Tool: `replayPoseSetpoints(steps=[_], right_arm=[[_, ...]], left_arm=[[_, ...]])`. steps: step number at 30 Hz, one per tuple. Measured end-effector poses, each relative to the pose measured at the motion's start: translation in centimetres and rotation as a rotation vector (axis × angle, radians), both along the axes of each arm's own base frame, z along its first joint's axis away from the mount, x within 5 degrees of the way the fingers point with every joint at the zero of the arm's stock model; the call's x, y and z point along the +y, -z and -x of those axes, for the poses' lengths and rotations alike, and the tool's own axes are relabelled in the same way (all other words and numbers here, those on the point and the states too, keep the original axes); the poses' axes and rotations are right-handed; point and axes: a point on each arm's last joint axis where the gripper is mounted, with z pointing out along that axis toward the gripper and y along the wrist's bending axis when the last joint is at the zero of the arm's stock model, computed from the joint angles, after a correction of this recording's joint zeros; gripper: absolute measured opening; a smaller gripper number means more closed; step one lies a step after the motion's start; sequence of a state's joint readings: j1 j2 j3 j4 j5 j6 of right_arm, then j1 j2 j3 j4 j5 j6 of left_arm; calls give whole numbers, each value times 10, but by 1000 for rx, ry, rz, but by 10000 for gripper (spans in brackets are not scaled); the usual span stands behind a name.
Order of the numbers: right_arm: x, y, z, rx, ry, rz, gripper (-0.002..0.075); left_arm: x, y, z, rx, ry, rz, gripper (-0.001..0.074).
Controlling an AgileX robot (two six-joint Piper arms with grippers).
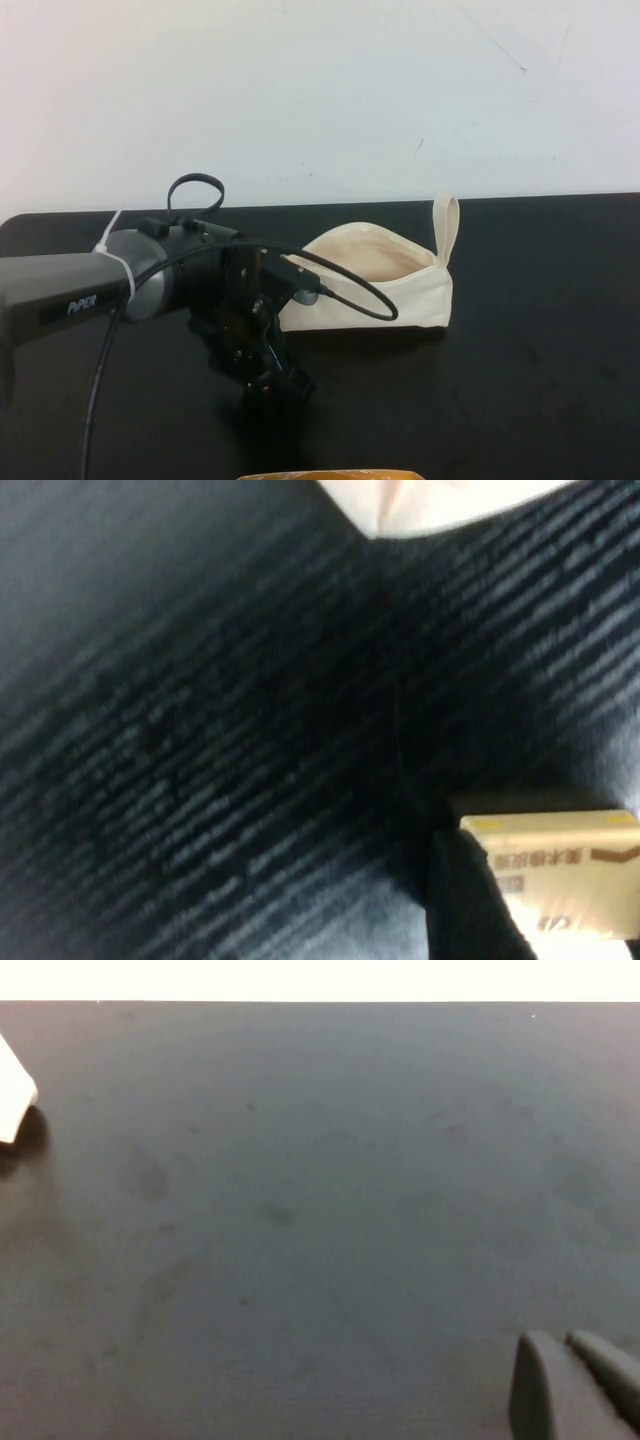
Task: Put eraser into pencil case
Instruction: Pick up the eraser from the table
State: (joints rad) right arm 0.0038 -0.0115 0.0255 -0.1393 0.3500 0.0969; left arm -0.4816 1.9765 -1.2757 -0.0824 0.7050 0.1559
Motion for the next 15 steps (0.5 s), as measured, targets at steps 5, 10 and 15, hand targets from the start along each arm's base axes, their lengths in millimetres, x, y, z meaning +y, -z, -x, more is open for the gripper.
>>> replayPoseSetpoints(steps=[5,10,15], right_arm=[[0,0,0,0,0,2,-1],[0,0,0,0,0,2,-1],[0,0,0,0,0,2,-1]], left_arm=[[5,-13,10,53,40,-36,282],[8,-62,18,-66,43,36,282],[2,-124,21,-334,-26,299,282]])
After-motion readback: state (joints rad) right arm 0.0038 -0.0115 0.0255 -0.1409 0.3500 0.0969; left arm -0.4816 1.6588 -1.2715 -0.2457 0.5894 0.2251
